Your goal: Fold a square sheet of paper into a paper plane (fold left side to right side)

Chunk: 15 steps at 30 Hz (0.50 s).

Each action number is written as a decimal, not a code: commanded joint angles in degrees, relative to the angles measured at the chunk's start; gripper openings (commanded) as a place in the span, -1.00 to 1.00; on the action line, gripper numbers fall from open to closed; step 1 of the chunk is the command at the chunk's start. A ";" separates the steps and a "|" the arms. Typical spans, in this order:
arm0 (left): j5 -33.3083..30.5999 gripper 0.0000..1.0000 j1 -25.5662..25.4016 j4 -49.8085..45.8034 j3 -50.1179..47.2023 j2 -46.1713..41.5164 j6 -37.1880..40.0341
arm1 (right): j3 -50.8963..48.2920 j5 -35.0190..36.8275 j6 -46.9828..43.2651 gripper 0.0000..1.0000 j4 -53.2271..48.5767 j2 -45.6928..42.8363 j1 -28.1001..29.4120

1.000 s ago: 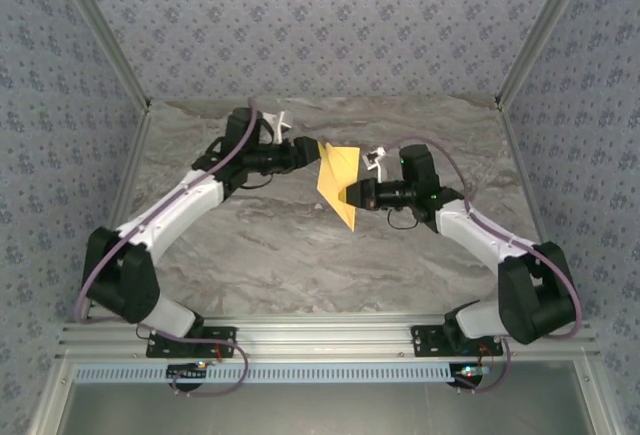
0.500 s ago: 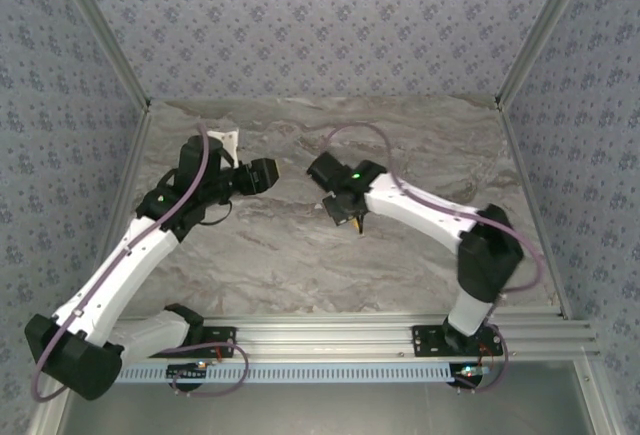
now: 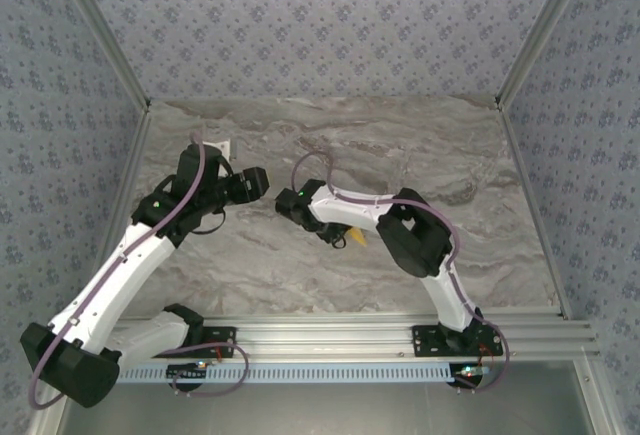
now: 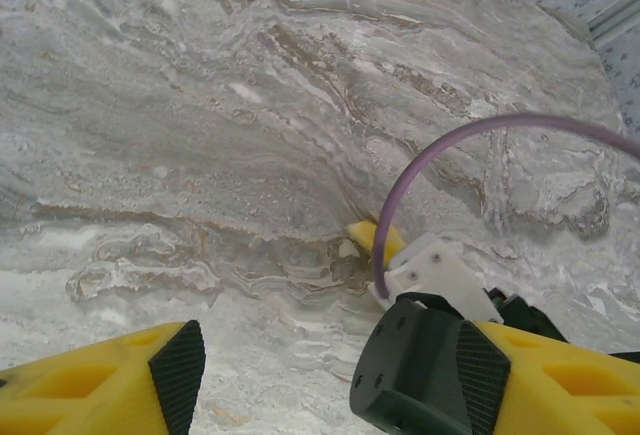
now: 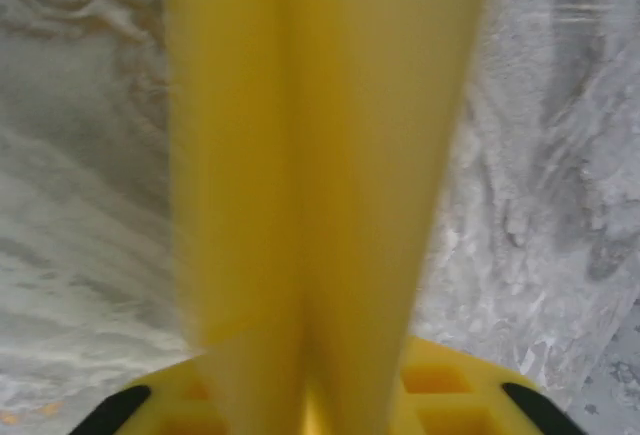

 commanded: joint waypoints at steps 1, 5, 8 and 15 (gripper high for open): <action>-0.03 0.40 0.40 -1.60 -0.63 -0.21 -1.99 | 0.42 -8.05 -1.27 -0.20 1.91 -0.73 0.86; 7.33 0.47 2.75 0.49 -2.74 1.74 -6.86 | -4.96 -18.60 -2.90 0.24 10.07 -8.19 0.65; 15.53 0.48 3.77 7.45 -6.70 3.90 -11.33 | -10.77 -24.77 -2.84 0.50 16.65 -16.42 -0.96; 26.41 0.49 2.34 22.04 -12.45 12.35 -16.86 | -24.71 -36.65 -3.01 0.86 29.22 -35.40 -10.50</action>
